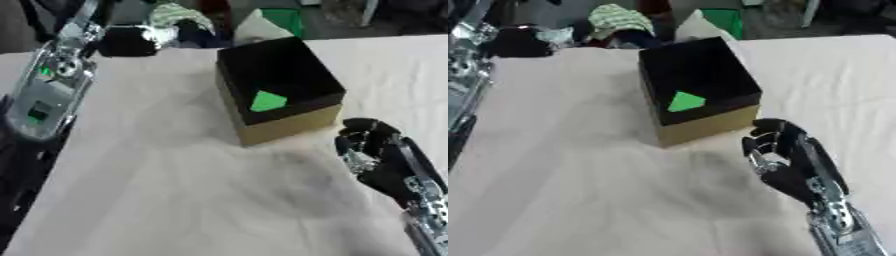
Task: Pick up objects on the table and place them in the box.
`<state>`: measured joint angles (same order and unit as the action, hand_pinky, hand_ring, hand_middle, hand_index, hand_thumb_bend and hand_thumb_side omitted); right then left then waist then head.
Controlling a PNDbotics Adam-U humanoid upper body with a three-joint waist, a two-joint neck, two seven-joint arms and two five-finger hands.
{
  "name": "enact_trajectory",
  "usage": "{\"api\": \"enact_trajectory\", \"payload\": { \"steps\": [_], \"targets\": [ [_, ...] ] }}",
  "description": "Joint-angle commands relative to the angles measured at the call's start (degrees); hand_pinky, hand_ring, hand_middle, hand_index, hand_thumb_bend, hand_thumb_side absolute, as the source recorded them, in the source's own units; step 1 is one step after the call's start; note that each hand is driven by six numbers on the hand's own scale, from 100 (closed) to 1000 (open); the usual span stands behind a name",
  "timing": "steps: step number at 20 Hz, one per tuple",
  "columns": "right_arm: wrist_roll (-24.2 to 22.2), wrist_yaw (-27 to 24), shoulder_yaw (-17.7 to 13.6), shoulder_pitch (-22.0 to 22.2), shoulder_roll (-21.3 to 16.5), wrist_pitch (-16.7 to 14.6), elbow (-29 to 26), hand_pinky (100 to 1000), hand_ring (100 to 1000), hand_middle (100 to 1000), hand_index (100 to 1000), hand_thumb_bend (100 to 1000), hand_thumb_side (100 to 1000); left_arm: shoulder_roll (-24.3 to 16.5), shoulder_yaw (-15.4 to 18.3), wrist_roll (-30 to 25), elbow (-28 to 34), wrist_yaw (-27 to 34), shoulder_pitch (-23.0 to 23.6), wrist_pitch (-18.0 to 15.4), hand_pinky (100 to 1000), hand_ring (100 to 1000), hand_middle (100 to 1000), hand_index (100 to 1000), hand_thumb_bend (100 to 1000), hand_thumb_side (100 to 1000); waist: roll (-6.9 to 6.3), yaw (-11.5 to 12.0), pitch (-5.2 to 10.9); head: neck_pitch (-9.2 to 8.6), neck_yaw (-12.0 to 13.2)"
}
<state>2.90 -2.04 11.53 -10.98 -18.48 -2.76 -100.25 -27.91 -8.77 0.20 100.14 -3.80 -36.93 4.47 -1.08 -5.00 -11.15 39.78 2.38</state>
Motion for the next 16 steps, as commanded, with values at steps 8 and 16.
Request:
{"api": "enact_trajectory", "payload": {
  "steps": [8,16],
  "targets": [
    [0.7,0.5,-0.9,-0.2,-0.9,-0.1,-1.2,571,605,604,747,255,292,3.1,5.6,3.4,6.1,-0.1,13.4,1.3,666,650,612,739,513,432,0.63,2.1,0.42,4.05,0.7],
    [1.2,0.7,-1.2,-0.3,-0.5,-0.2,-1.2,571,606,604,747,255,300,7.7,6.8,1.7,4.6,0.9,18.9,-3.7,668,657,617,735,479,477,0.79,2.7,-0.64,4.34,0.1]
  ]
}}
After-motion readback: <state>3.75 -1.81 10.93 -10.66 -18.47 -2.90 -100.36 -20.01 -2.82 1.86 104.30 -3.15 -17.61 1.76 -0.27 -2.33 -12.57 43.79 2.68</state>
